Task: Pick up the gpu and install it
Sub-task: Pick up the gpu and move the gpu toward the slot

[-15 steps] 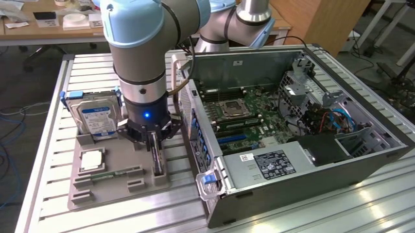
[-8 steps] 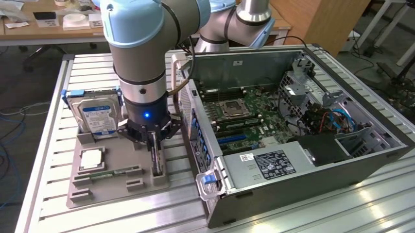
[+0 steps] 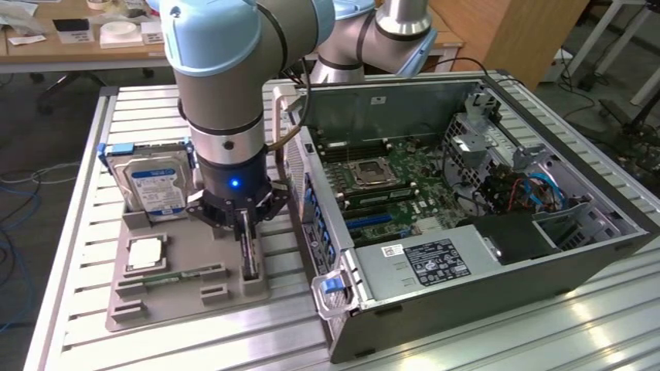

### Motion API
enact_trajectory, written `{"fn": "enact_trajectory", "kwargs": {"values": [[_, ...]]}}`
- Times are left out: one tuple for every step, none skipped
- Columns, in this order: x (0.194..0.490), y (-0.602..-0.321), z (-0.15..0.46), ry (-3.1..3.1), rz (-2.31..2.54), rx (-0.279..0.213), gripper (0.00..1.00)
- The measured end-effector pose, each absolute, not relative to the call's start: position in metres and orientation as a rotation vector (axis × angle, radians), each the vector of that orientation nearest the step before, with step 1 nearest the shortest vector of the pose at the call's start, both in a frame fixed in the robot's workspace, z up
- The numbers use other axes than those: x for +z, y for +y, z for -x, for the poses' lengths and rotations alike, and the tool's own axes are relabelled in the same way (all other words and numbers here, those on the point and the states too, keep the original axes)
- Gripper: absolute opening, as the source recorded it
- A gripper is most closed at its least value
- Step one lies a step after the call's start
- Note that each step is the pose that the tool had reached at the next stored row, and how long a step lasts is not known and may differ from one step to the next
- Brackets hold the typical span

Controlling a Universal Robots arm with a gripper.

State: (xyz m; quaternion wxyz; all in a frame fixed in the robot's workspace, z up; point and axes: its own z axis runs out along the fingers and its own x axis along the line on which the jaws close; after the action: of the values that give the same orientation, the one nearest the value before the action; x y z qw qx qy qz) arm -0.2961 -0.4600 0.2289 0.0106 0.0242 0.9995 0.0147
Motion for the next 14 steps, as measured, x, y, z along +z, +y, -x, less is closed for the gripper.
{"fn": "enact_trajectory", "kwargs": {"values": [[0.229,-0.460,0.296,3.119,-0.074,0.046,0.27],[0.229,-0.460,0.296,3.119,-0.074,0.046,0.27],[0.229,-0.460,0.296,3.119,-0.074,0.046,0.27],[0.229,-0.460,0.296,3.119,-0.074,0.046,0.27],[0.229,-0.460,0.296,3.119,-0.074,0.046,0.27],[0.229,-0.460,0.296,3.119,-0.074,0.046,0.27],[0.229,-0.460,0.296,3.119,-0.074,0.046,0.27],[0.230,-0.460,0.296,3.119,-0.074,0.047,0.27],[0.231,-0.460,0.296,3.119,-0.074,0.046,0.27],[0.232,-0.460,0.296,3.119,-0.074,0.046,0.27],[0.234,-0.460,0.296,3.119,-0.074,0.046,0.27],[0.235,-0.460,0.296,3.119,-0.074,0.046,0.27],[0.237,-0.460,0.296,3.119,-0.074,0.046,0.27],[0.239,-0.460,0.296,3.119,-0.074,0.046,0.27]]}}
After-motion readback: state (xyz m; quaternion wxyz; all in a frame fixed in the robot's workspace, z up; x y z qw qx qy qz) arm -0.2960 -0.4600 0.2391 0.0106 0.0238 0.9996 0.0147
